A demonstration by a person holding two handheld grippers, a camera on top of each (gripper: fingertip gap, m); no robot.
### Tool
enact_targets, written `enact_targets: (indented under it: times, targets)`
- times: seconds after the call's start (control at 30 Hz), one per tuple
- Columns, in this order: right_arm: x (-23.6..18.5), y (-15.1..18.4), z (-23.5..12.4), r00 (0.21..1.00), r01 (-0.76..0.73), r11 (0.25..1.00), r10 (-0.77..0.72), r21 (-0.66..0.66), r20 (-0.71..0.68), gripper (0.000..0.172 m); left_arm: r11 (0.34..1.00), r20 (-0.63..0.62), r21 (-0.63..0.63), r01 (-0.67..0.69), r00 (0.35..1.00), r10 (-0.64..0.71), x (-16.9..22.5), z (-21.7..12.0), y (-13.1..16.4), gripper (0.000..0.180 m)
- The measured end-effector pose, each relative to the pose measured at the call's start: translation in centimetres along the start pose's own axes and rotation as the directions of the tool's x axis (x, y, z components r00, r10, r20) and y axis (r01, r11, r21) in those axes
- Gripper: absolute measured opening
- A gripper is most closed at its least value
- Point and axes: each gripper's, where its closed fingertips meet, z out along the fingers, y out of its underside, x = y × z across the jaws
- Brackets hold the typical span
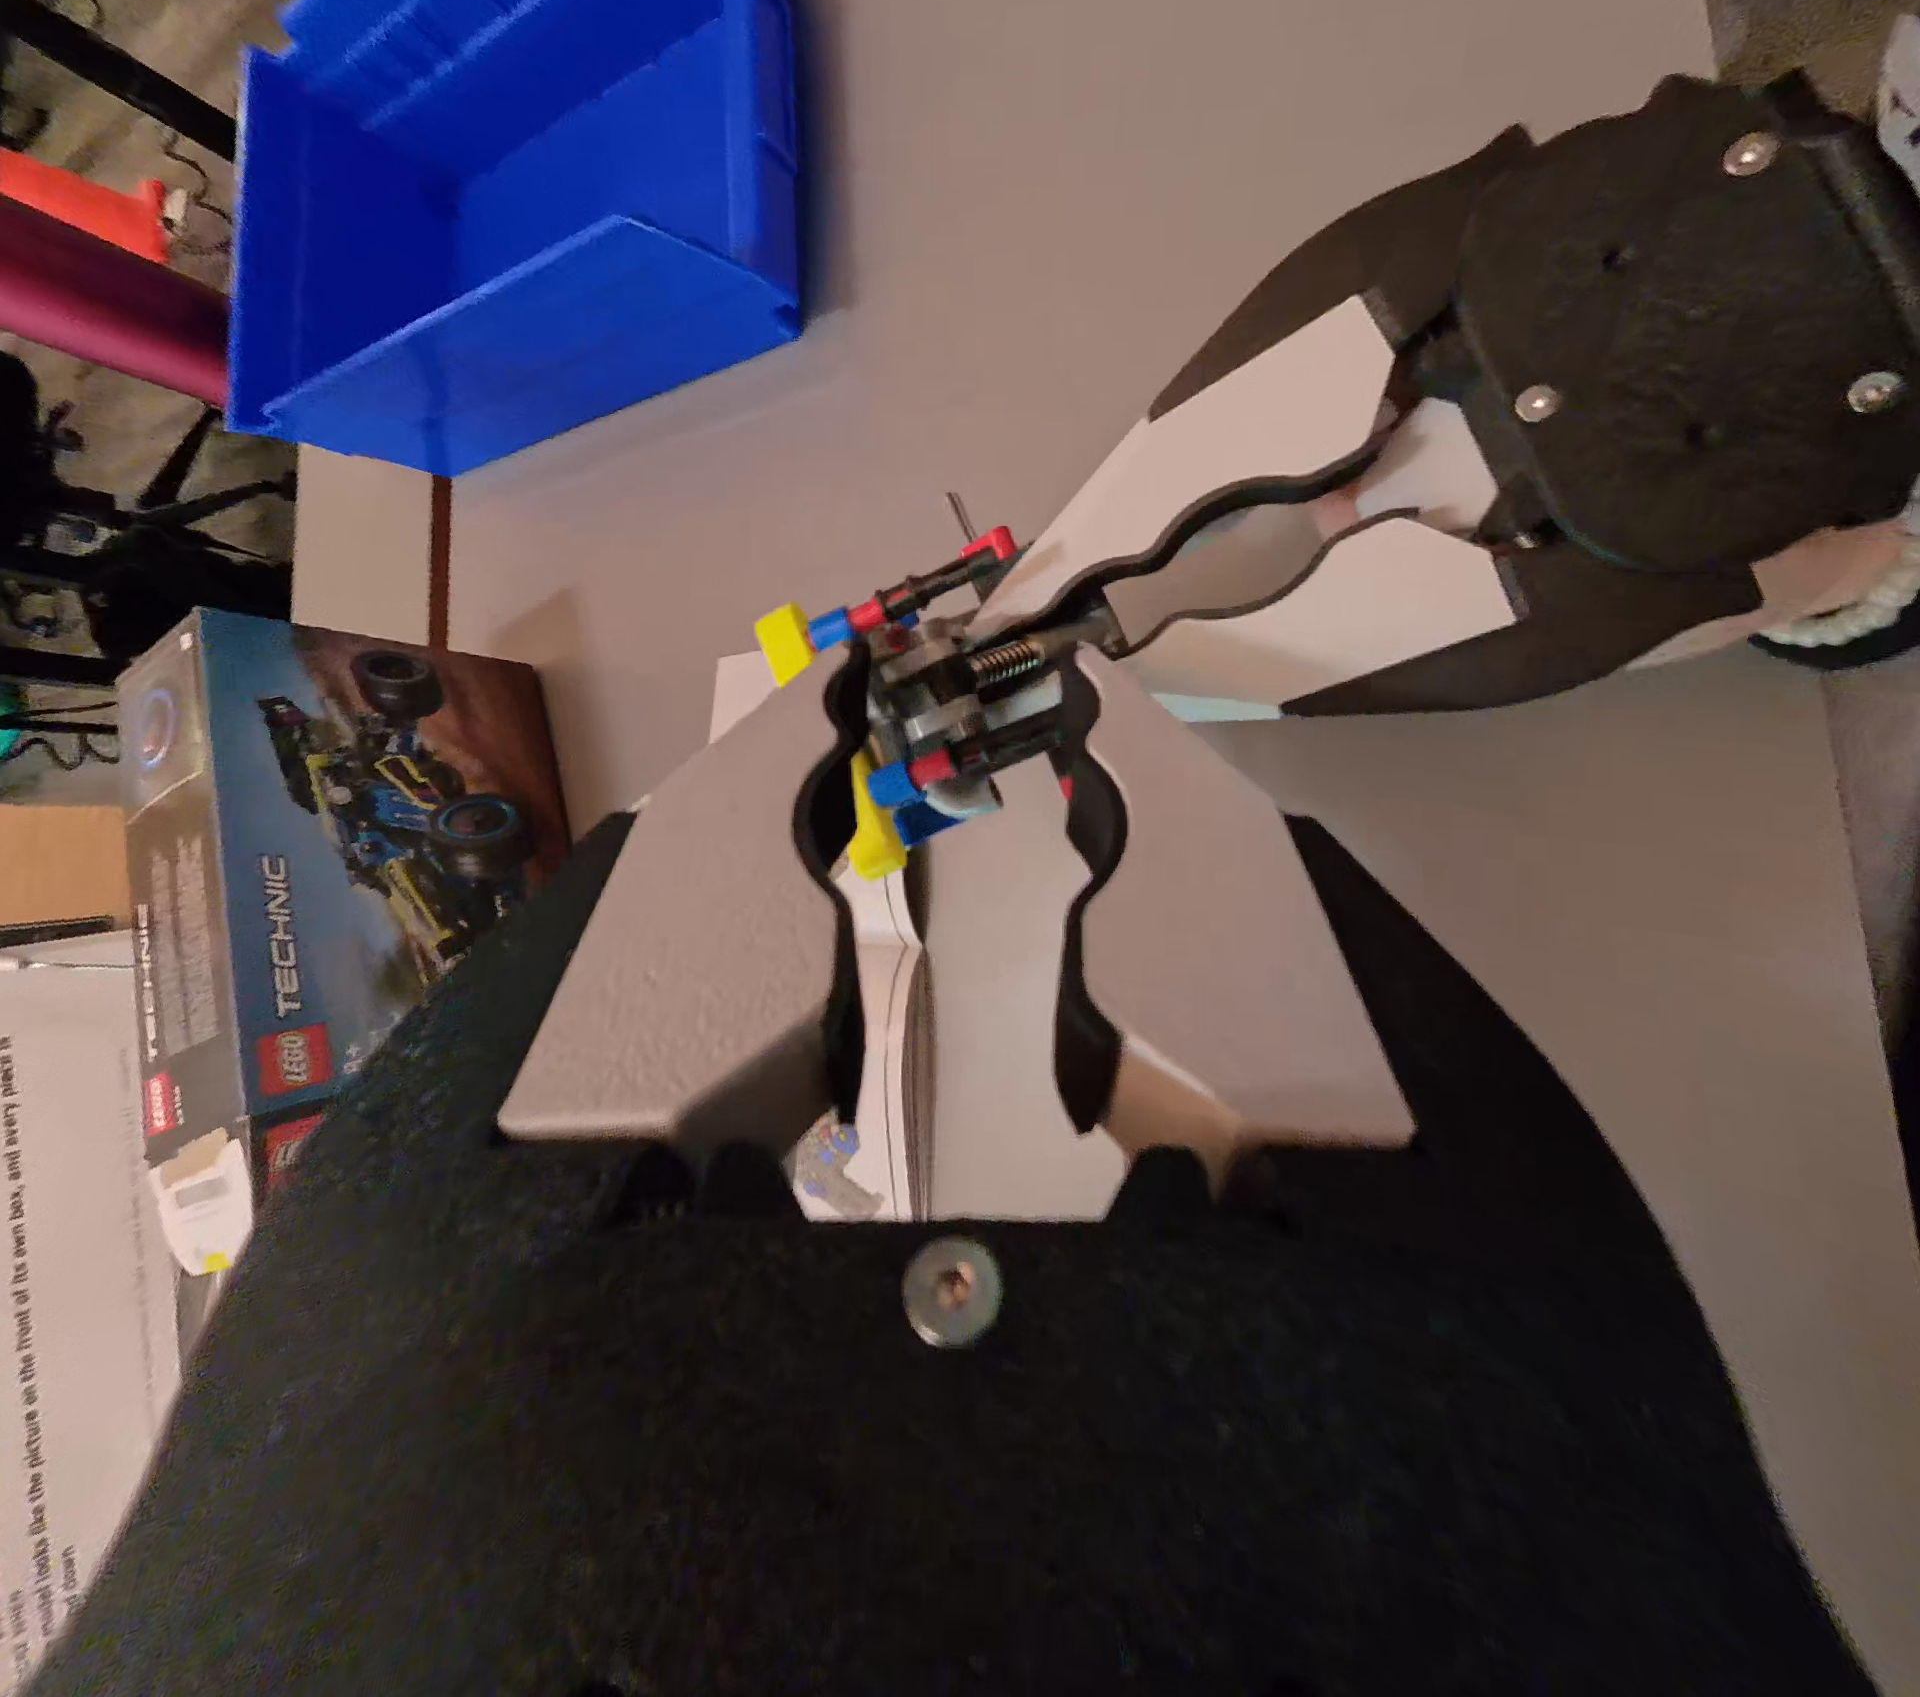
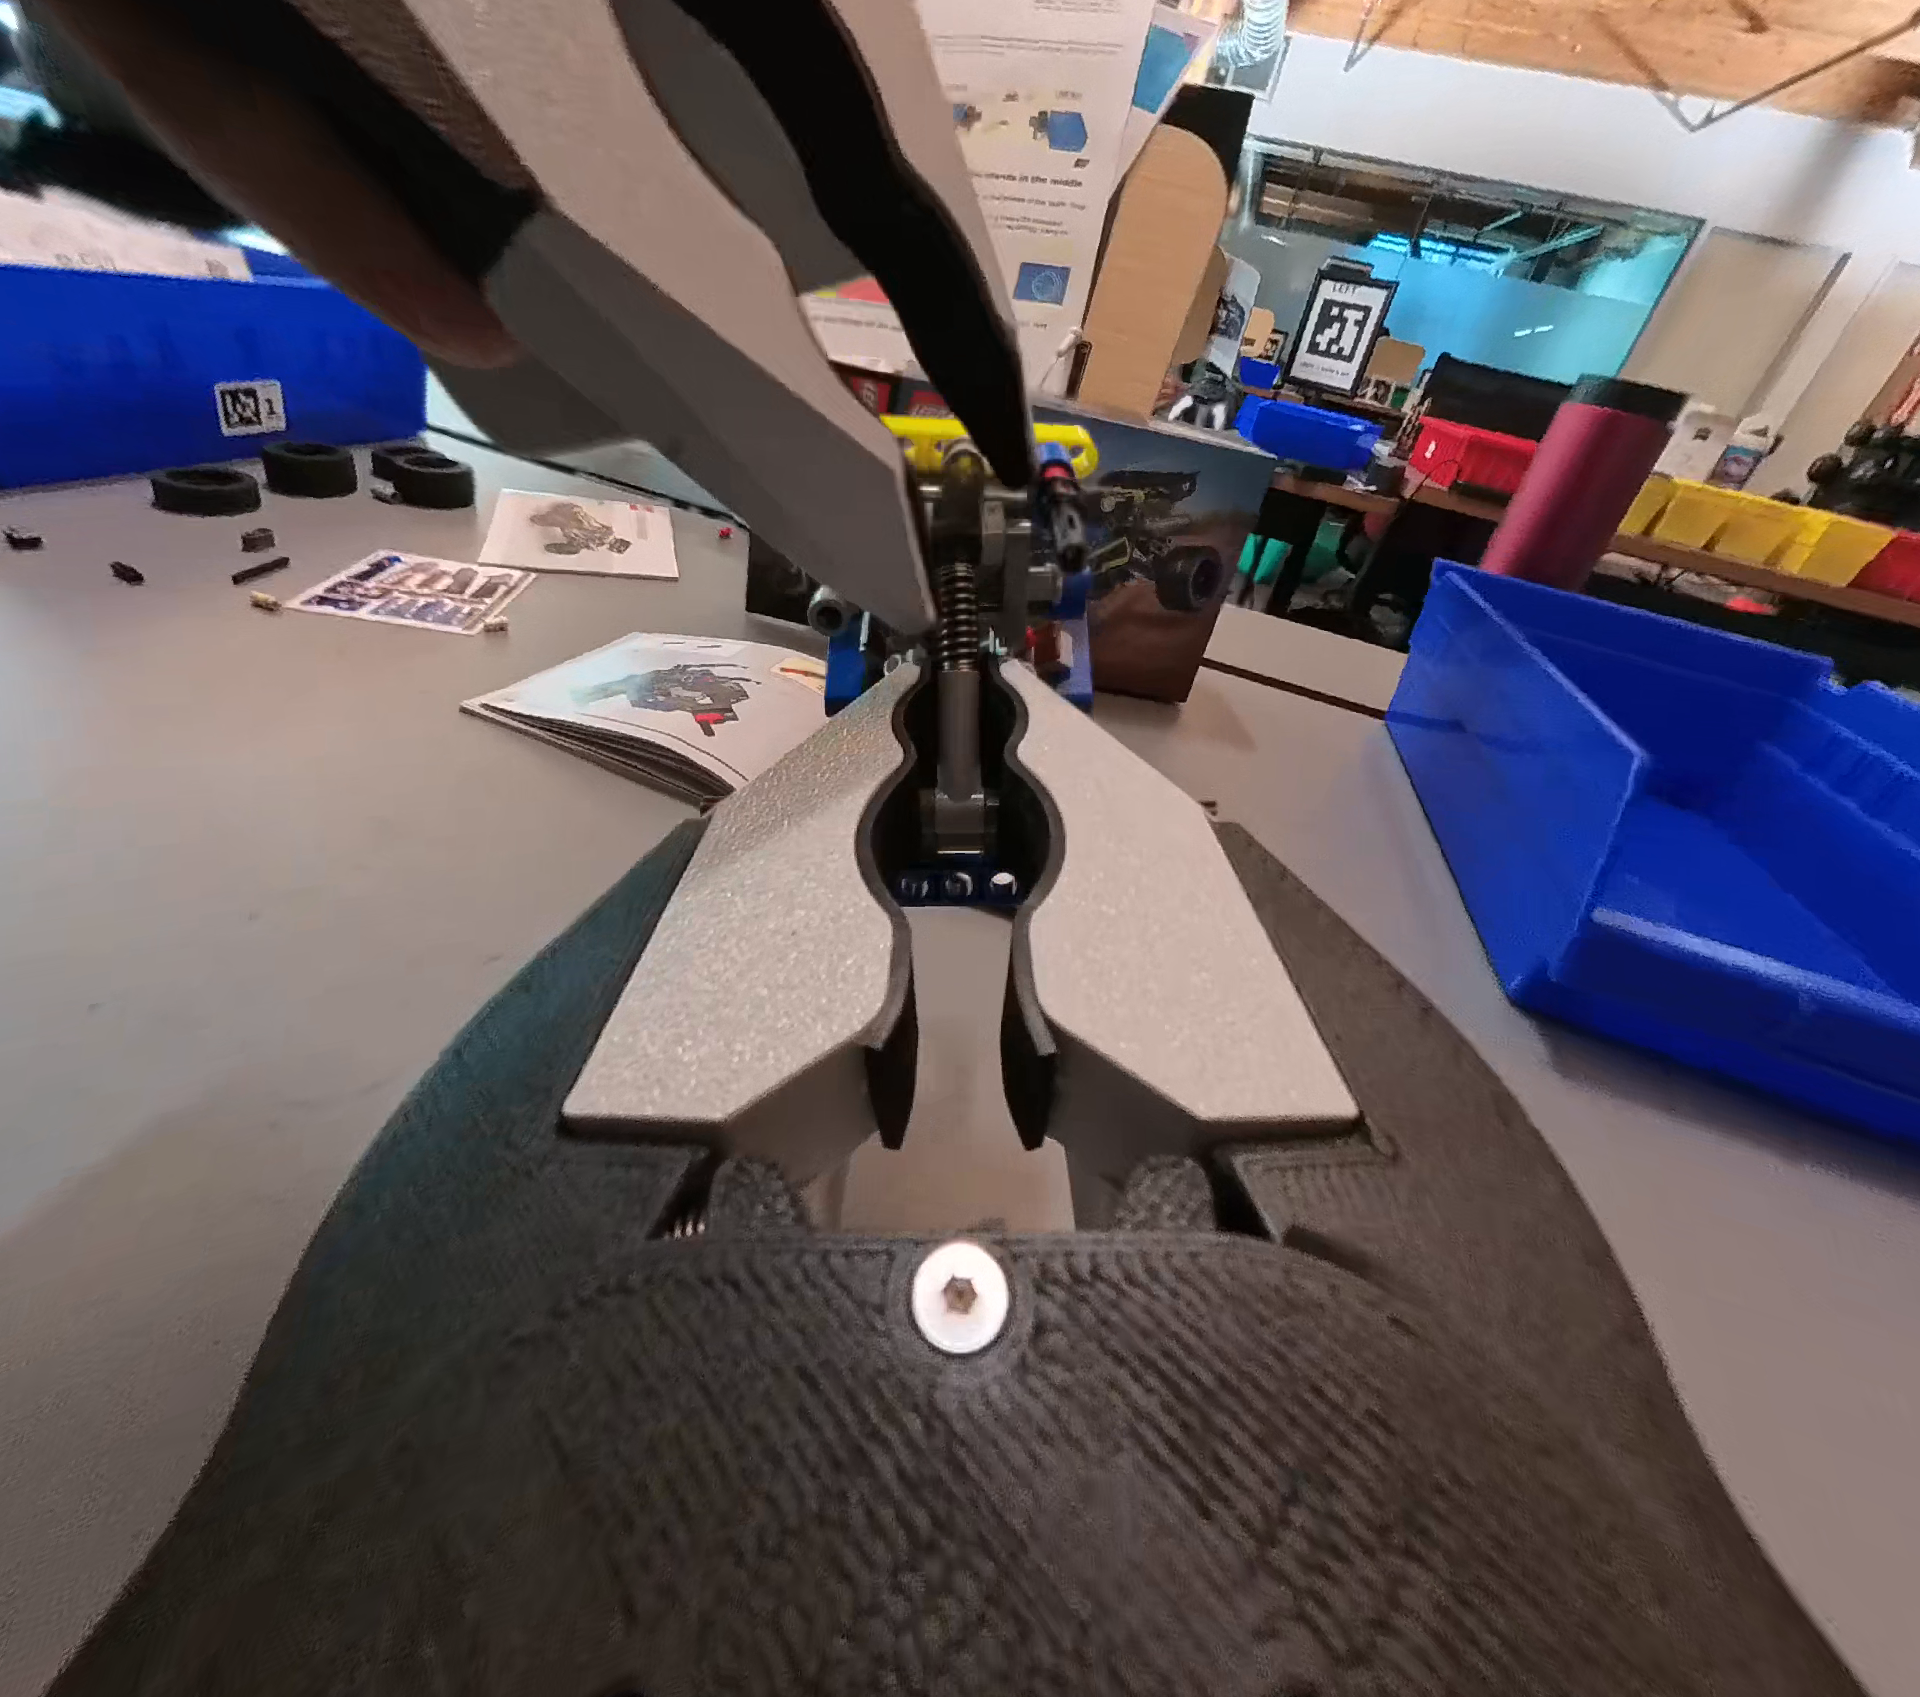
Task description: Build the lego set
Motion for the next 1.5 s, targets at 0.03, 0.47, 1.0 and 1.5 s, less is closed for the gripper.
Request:
enact_targets:
  times: [0.03, 0.47, 1.0, 1.5]
  targets:
    - [0.2, 0.0, -0.1, 1.000, -0.029, 1.000, 0.029, 0.007, 0.001, 0.004, 1.000, 0.013, 0.010, 0.009, 1.000, -0.009, -0.2, -0.1, -0.1, 0.038]
    - [1.1, 0.1, -0.2, 0.991, -0.137, 0.990, 0.137, 0.024, -0.003, 0.004, 0.998, 0.062, 0.054, 0.009, 0.998, -0.012, -0.4, -0.2, -0.3, 0.052]
    - [1.1, 0.3, -0.1, 0.992, -0.125, 0.992, 0.126, 0.004, -0.012, 0.004, 0.996, 0.035, 0.072, 0.043, 0.998, -0.046, -0.2, 0.5, -0.5, 0.056]
    - [3.1, 0.4, -0.7, 0.978, -0.180, 0.983, 0.182, 0.033, -0.105, 0.004, 0.886, 0.210, 0.186, 0.424, 0.864, -0.458, 0.6, 0.4, 0.1, 0.075]
